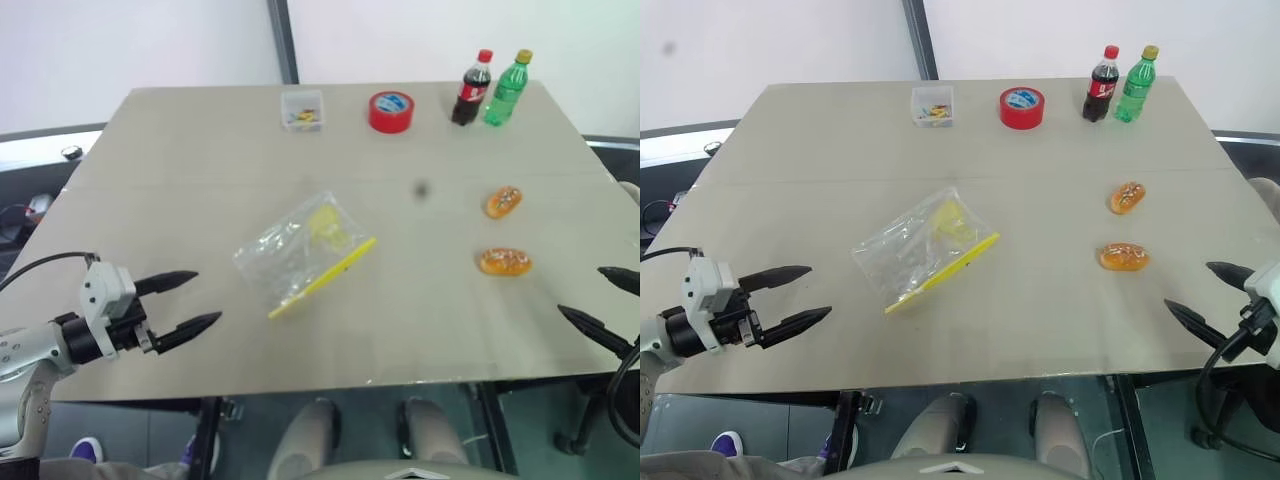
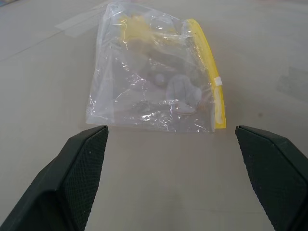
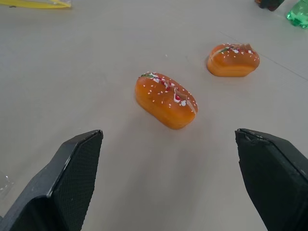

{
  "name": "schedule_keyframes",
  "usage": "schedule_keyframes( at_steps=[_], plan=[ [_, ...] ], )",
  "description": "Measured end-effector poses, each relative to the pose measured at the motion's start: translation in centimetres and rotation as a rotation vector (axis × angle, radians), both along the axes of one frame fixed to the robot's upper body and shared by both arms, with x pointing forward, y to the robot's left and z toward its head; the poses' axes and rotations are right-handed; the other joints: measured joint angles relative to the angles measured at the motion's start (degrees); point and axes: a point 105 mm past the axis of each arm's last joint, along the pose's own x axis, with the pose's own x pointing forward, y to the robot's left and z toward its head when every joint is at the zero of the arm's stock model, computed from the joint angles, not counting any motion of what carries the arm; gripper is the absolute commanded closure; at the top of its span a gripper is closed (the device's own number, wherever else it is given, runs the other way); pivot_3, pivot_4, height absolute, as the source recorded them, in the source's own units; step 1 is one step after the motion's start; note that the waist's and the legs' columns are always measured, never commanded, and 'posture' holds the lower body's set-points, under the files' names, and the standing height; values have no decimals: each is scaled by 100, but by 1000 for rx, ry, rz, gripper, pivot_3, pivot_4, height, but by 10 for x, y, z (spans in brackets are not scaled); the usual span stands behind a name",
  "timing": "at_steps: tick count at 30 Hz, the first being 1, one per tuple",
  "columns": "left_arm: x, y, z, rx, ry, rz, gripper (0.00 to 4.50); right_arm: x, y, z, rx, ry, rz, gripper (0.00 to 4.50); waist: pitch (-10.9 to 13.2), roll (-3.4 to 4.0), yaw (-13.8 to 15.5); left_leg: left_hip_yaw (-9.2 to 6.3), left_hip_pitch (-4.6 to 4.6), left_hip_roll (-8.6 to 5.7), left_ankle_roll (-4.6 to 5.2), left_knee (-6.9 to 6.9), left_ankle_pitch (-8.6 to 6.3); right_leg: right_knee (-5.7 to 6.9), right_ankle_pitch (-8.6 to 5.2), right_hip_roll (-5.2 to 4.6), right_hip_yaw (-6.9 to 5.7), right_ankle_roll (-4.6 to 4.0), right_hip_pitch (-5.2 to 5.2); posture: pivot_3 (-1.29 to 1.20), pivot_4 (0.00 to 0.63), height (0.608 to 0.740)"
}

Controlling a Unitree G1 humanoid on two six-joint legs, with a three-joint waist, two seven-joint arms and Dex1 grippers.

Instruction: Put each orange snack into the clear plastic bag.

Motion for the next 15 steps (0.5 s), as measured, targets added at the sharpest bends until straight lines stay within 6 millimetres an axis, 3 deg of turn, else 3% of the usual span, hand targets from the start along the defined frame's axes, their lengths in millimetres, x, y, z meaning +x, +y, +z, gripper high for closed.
schedule_keyframes(
  at_steps=[12,15],
  plan=[
    [13,-11,4,-112,26,28,40,16,19,6,27,-51,34,11,1,1,-1,-1,-2,-1,3,-2,-4,-7,1,9,-3,1,1,0,150,736],
    [15,-14,4,-155,55,49,40,20,32,10,48,-68,68,11,2,2,-16,0,-1,0,4,-1,-4,-7,1,5,-1,1,1,0,150,736]
  ],
)
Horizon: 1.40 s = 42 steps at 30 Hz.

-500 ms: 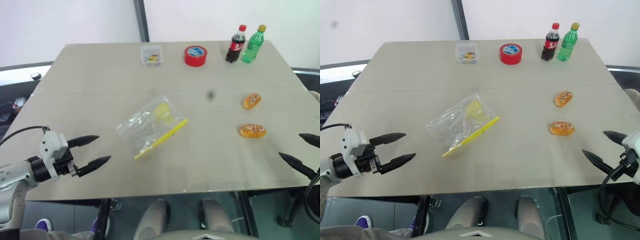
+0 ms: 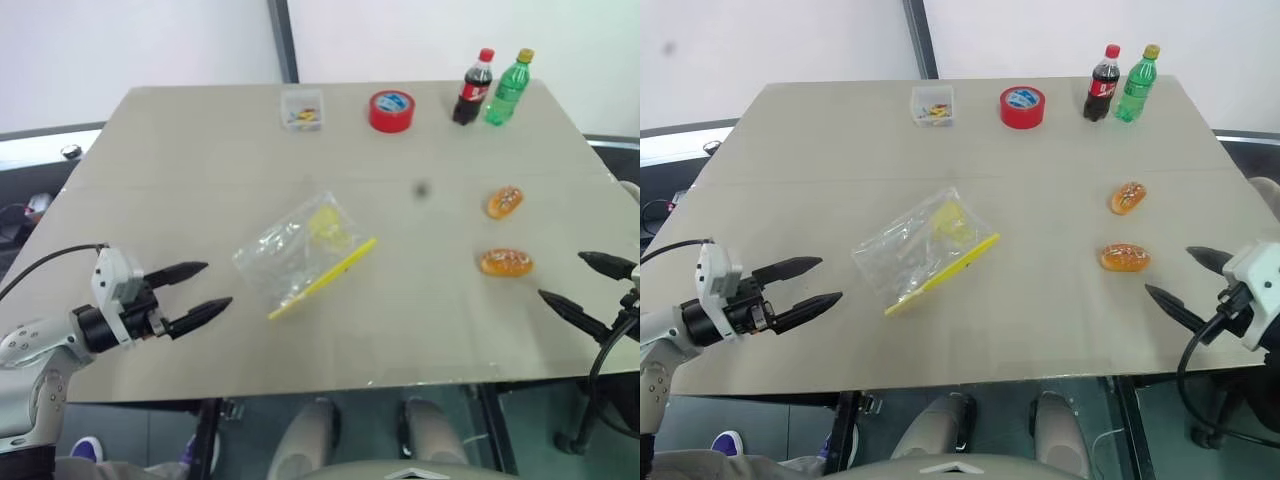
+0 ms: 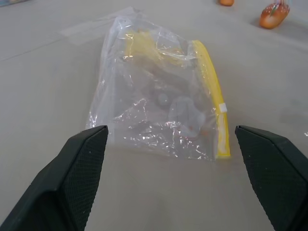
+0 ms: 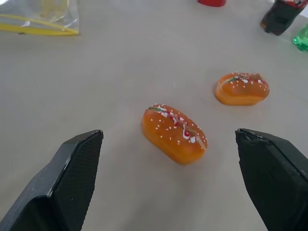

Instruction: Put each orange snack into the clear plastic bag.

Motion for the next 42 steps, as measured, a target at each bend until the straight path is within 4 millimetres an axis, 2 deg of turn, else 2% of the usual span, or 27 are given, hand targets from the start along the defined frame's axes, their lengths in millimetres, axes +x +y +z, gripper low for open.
schedule_keyframes(
  at_steps=[4,7,10,14,16,25,29,34,38,42],
  plan=[
    [2,-2,-6,-70,125,90,40,7,23,5,5,-39,58,11,1,0,-7,-2,2,2,0,0,0,2,0,6,-2,1,0,0,150,736],
    [-4,-8,-14,-192,378,131,40,13,59,5,-21,-85,149,11,8,0,-10,-8,1,1,0,0,0,4,0,20,-8,2,-1,0,150,736],
    [-8,-6,-17,-249,522,157,40,14,79,6,-26,-109,207,11,11,2,-9,-7,2,-2,0,0,0,4,0,23,-8,2,-1,0,150,736],
    [4,8,-26,-354,616,281,40,12,103,3,5,-115,279,11,13,1,-4,-10,5,-4,-1,1,1,5,0,23,-9,1,0,0,150,736],
    [7,7,-32,-382,647,310,40,11,111,0,17,-109,301,11,13,-1,-5,-9,3,-5,-2,1,1,7,1,22,-6,1,-2,0,150,736],
    [49,-23,-33,-435,681,226,40,10,117,-5,9,-111,293,11,-2,19,147,-13,20,-30,-3,11,2,38,0,4,-4,2,7,0,150,736],
    [56,-28,-33,-406,684,147,40,7,117,-5,7,-112,285,11,-9,31,141,-7,23,-32,-4,11,3,46,-1,4,0,1,7,0,150,736],
    [58,-41,-36,-441,638,-32,40,3,114,-10,0,-98,259,11,-8,29,135,-7,14,-31,-4,11,3,44,-1,3,0,1,-1,0,150,736],
    [63,-43,-38,-437,613,-79,40,1,113,-11,-2,-102,242,11,-9,29,139,-11,14,-31,-4,11,3,47,-1,2,-2,1,0,0,150,736],
    [63,-48,-36,-526,692,-98,40,0,113,-11,-5,-112,229,11,-8,27,113,-9,14,-32,-3,16,2,50,-2,3,-2,4,0,0,150,736]
  ],
)
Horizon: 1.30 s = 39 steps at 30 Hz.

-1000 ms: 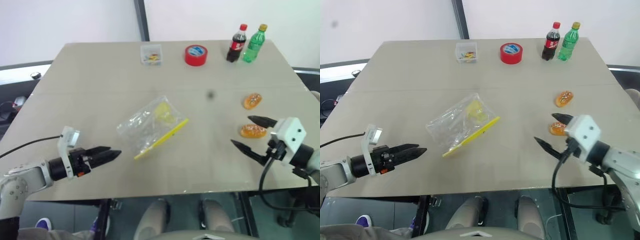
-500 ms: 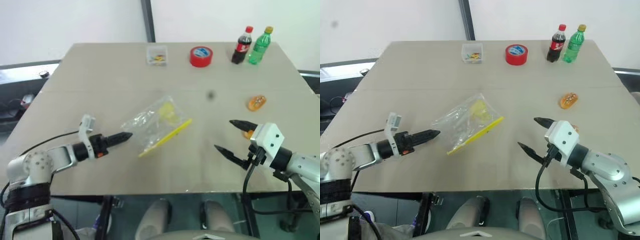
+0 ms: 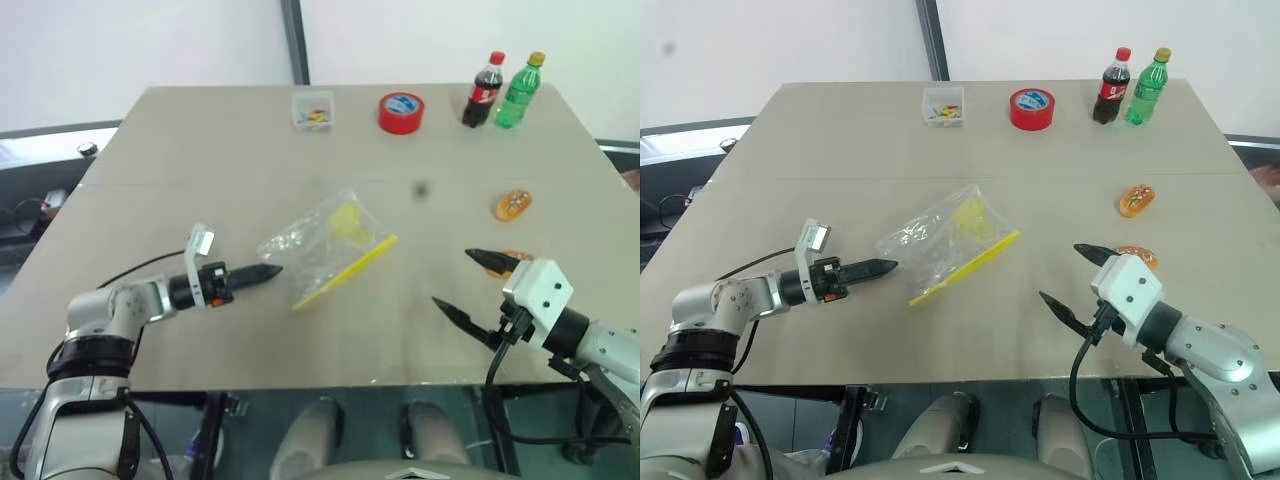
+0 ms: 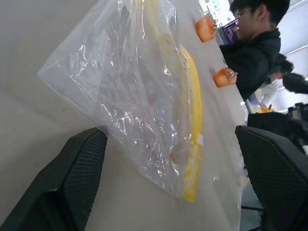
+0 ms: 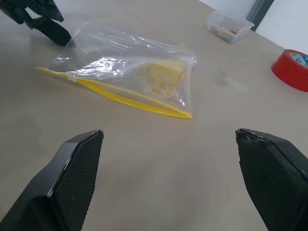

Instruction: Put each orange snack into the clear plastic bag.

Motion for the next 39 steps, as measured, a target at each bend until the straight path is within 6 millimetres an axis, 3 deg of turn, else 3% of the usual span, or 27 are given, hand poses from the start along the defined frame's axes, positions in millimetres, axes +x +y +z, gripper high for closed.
schedule_keyframes(
  at_steps=[6,11,15,22,26,30,33,37,39],
  plan=[
    [1,-17,-2,4,-36,9,40,1,1,1,2,-21,-9,11,4,-8,-1,-6,-1,3,-1,0,0,3,0,-2,-2,0,-1,0,150,736],
    [4,-27,1,25,95,76,40,3,3,1,3,-29,-14,11,2,-7,6,-7,3,-2,-1,3,0,8,-1,-1,-3,3,2,0,150,736],
    [11,-69,0,-28,155,96,40,4,9,3,22,-38,4,11,-11,-12,49,-31,-2,-18,-1,31,1,10,-5,-10,-18,13,21,0,150,736],
    [25,-105,-2,-105,205,171,40,5,12,2,28,-45,-6,11,-19,-18,50,-43,3,-22,-3,50,1,12,-6,-12,-29,18,41,0,150,736],
    [33,-112,-9,-127,217,225,1034,7,13,1,37,-51,-29,0,-21,-15,43,-45,15,-23,-3,53,1,11,-20,-12,-31,42,57,0,150,736],
    [41,-112,-16,-150,298,284,2977,8,13,0,32,-58,-50,0,-19,-19,42,-55,12,-24,-3,60,0,12,-21,-11,-40,46,59,0,150,736],
    [48,-114,-3,-183,323,292,4437,10,13,-3,2,-72,-68,0,-19,-19,45,-60,11,-26,-4,61,1,13,-20,-11,-44,49,59,0,150,736],
    [53,-114,6,-212,376,308,4475,13,18,-11,-90,-113,-78,0,-5,-38,19,-60,6,-25,-18,61,9,14,-20,-8,-46,51,54,0,150,736],
    [54,-120,17,-222,394,284,4475,26,20,-23,-198,-152,-93,0,13,-67,20,-59,-9,-28,-36,61,19,14,-20,-8,-45,53,38,0,150,736]
  ],
)
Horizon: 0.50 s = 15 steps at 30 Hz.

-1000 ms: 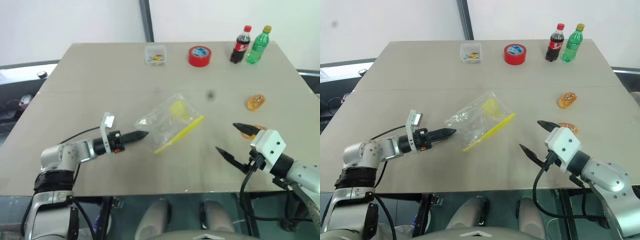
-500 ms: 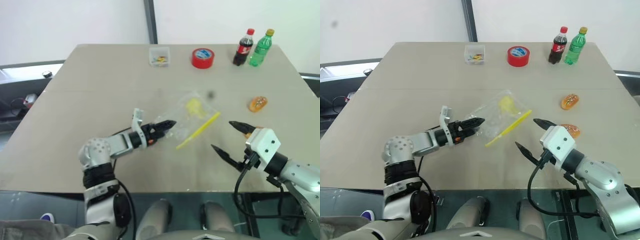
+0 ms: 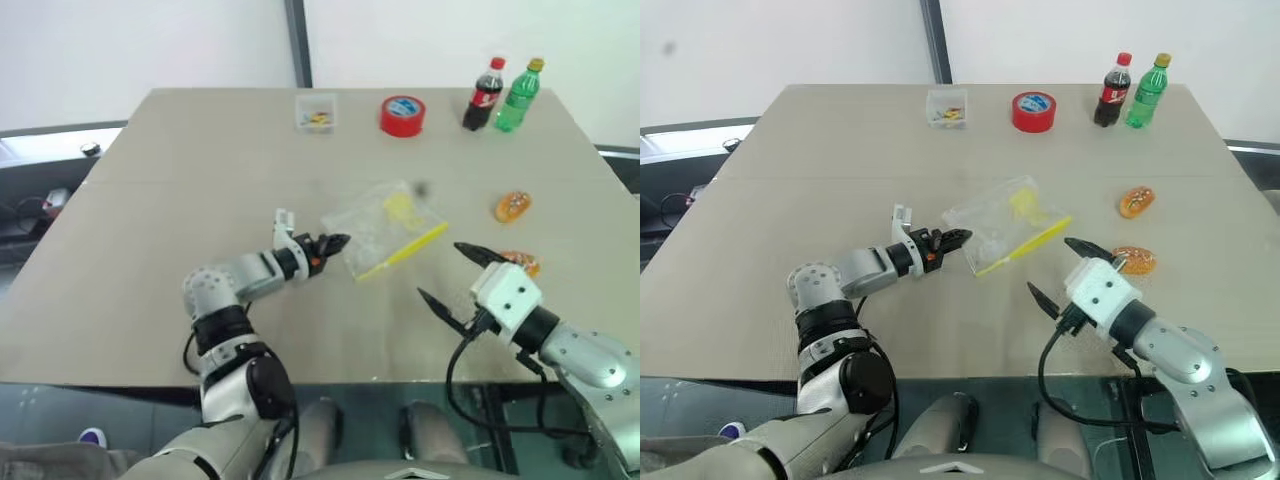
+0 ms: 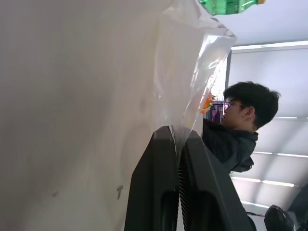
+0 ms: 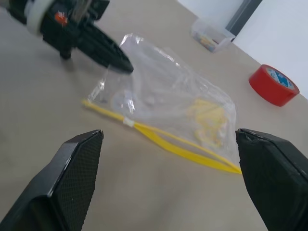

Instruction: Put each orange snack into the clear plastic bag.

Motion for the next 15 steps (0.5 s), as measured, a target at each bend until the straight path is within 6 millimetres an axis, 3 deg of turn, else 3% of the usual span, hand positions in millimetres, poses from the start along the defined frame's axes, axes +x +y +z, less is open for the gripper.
schedule_keyframes(
  at_steps=[6,7,15],
  plan=[
    [7,-8,30,-42,-25,-11,4475,35,3,-26,-220,-100,-55,0,19,-30,-2,4,-33,1,-12,-1,7,5,16,0,7,-24,-41,0,150,736],
    [8,-8,37,-47,-34,-6,4475,48,9,-32,-298,-166,-61,0,19,-31,-9,7,-36,2,-17,-2,5,8,16,0,10,-25,-50,0,150,736],
    [8,0,54,-56,-48,8,4475,115,26,-18,-388,-431,-220,0,23,-37,-53,29,-89,4,-24,0,6,29,20,2,35,-30,-120,0,150,736]
  ],
)
